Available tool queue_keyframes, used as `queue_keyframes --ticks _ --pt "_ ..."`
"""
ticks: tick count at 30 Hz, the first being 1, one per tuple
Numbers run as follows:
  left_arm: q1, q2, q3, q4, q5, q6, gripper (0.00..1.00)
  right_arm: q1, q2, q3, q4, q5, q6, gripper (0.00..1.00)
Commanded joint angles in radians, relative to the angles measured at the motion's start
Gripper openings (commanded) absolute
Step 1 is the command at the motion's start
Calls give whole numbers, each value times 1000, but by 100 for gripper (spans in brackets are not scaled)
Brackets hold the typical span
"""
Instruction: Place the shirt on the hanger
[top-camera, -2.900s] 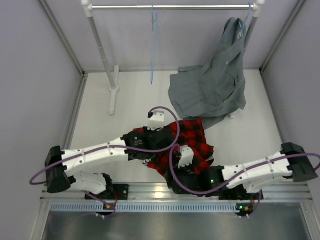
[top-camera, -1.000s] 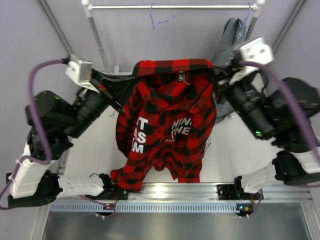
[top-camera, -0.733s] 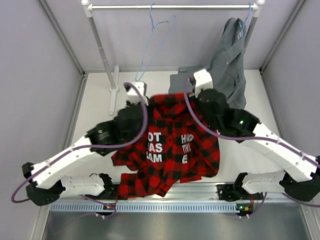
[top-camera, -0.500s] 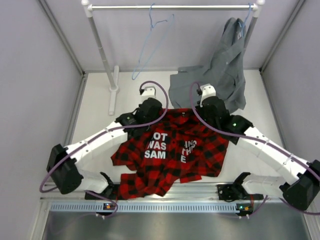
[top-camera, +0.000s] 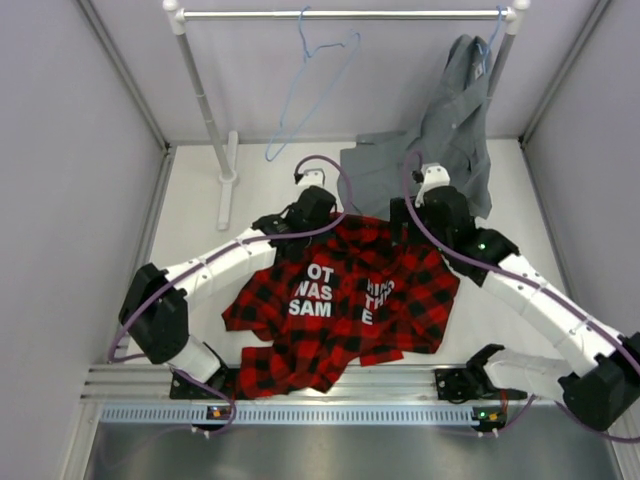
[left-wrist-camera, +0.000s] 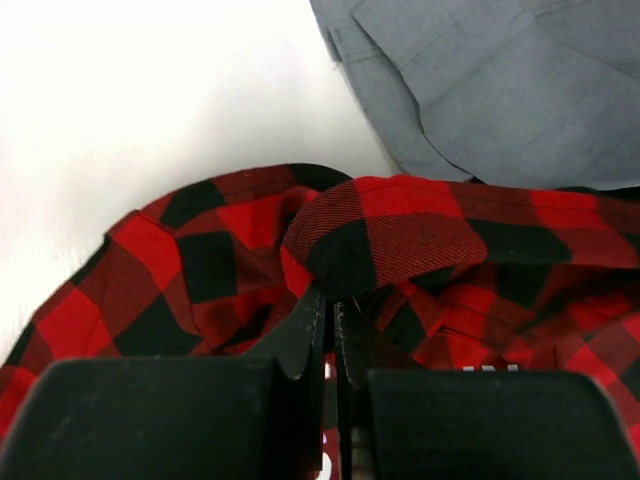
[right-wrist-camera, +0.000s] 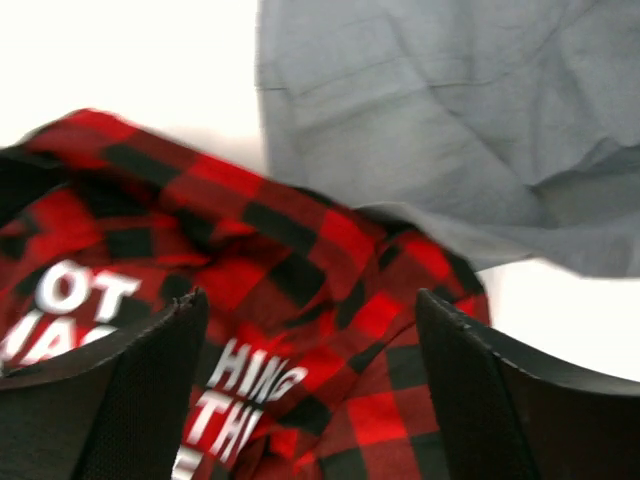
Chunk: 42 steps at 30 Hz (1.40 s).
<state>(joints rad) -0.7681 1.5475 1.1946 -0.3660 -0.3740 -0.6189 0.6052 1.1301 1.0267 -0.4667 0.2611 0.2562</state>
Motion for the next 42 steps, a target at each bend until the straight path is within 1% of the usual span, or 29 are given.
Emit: queue_keyframes --ticks 1,4,5,7,9,10,12,13,14,15,16,17,18,19,20,21,22,23,24,25,26,27,28,31,34,36,38,40,42 --pt "1 14 -42 42 55 -24 0 -13 -130 -40 36 -184 61 83" --pt "0 4 -130 102 113 -44 0 -13 -193 -152 117 -253 93 83" --pt "-2 -6 -154 143 125 -48 0 -13 -202 -163 135 -263 95 83" --pt "-2 -30 -219 168 142 -64 0 -13 -198 -151 175 -328 98 83" --pt "-2 -61 -251 189 162 -61 0 -13 -168 -104 177 -335 110 83" --pt "-2 -66 -277 199 188 -48 0 -10 -123 -36 163 -313 133 83" --pt "-2 -78 -300 241 227 -27 0 -1 -70 36 148 -267 167 83" --pt "-2 -82 -315 269 256 4 0 10 -19 68 145 -191 199 83" --pt "-3 -92 -355 306 323 21 0 36 9 135 149 -165 210 83" --pt "-5 -118 -378 376 348 33 0 50 40 175 149 -146 218 83" --pt "-5 -131 -398 409 360 38 0 63 106 259 148 -104 230 83" --pt "-5 -144 -432 426 362 35 0 92 137 301 137 -79 236 83" --pt "-5 -164 -444 438 359 30 0 105 199 347 129 -51 250 82" --pt "-5 -168 -454 456 356 28 0 116 232 433 125 -13 253 83" --pt "-5 -173 -467 463 347 27 0 134 261 473 119 7 258 83" --pt "-5 -178 -472 466 342 22 0 142 323 518 115 24 262 83" --pt "-5 -178 -480 476 339 18 0 154 357 603 108 53 262 83" --pt "-5 -181 -484 486 336 16 0 159 387 643 102 59 261 83" --pt "-5 -179 -498 493 333 13 0 163 454 689 99 61 249 83" --pt "-5 -179 -501 509 333 7 0 175 486 776 93 63 239 83" --pt "-5 -176 -506 515 336 2 0 182 519 818 89 63 227 83" --pt "-5 -175 -509 521 337 -2 0 191 577 861 86 64 192 83" --pt "-5 -172 -516 529 343 -11 0 197 605 939 86 69 174 83" --pt "-5 -156 -530 562 362 -22 0 211 695 1064 82 55 140 83" --pt "-5 -132 -535 582 366 -27 0 211 763 1139 106 0 124 82" --pt "-5 -115 -544 604 369 -28 0 215 798 1159 135 -31 97 82" --pt "-5 -104 -558 621 369 -36 0 226 818 1187 170 -40 75 82" --pt "-5 -89 -567 644 400 -44 0 228 856 1234 175 -31 58 81" --pt "-5 -76 -576 653 400 -45 0 228 888 1263 181 -22 49 81"
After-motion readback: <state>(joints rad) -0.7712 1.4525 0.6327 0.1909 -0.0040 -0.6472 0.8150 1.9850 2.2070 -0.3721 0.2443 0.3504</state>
